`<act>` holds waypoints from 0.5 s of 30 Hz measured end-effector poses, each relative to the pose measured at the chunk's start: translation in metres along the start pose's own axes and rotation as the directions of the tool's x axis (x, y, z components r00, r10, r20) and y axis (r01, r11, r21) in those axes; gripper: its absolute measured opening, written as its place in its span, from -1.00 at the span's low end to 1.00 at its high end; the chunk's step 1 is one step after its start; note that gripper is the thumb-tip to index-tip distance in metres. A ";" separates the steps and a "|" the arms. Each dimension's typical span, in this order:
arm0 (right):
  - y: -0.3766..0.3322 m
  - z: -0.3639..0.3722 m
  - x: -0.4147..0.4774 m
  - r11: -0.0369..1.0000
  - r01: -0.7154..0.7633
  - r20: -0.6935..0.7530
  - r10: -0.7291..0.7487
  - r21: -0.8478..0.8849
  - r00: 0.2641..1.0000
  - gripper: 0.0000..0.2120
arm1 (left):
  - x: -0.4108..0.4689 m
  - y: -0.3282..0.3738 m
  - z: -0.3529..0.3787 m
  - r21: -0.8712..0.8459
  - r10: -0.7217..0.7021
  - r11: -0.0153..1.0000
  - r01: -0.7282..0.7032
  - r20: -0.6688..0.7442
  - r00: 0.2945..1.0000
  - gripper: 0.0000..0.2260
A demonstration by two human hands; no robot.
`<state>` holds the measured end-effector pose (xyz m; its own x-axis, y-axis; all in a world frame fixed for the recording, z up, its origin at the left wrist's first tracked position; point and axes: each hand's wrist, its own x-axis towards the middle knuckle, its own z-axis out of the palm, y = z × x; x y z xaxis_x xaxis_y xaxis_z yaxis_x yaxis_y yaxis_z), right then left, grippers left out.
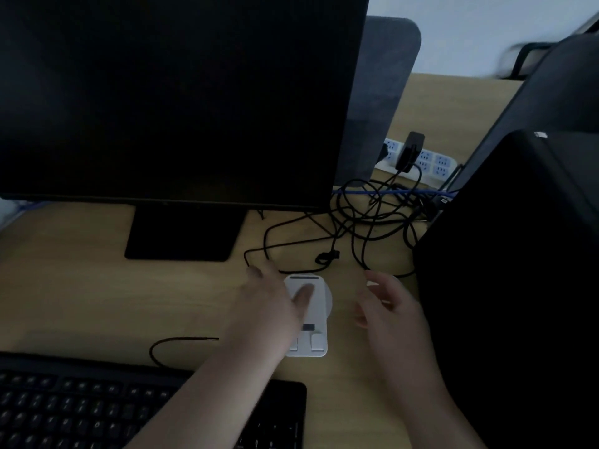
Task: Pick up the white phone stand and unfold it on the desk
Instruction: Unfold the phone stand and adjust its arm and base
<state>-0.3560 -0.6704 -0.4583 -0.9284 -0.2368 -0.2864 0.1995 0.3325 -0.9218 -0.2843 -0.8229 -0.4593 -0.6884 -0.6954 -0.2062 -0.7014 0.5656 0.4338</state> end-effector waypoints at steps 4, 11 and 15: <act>0.002 0.000 0.000 1.000 -0.017 0.012 0.017 -0.003 1.000 -0.70 | -0.005 0.026 0.029 0.295 0.003 0.955 -0.020 0.059 0.998 -0.26; 0.005 0.005 0.001 0.999 -0.008 -0.002 0.008 -0.032 1.000 -0.68 | 0.003 0.035 0.042 0.371 -0.029 0.929 0.003 0.065 0.997 -0.33; 0.006 0.005 0.000 0.999 0.004 0.017 -0.004 -0.045 1.000 -0.69 | 0.005 0.028 0.025 0.186 -0.066 0.981 0.047 0.093 0.993 -0.43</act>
<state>-0.3535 -0.6732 -0.4652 -0.9235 -0.2539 -0.2876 0.1811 0.3724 -0.9102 -0.3118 -0.7990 -0.4703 -0.6552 -0.6867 -0.3150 -0.7553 0.6047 0.2528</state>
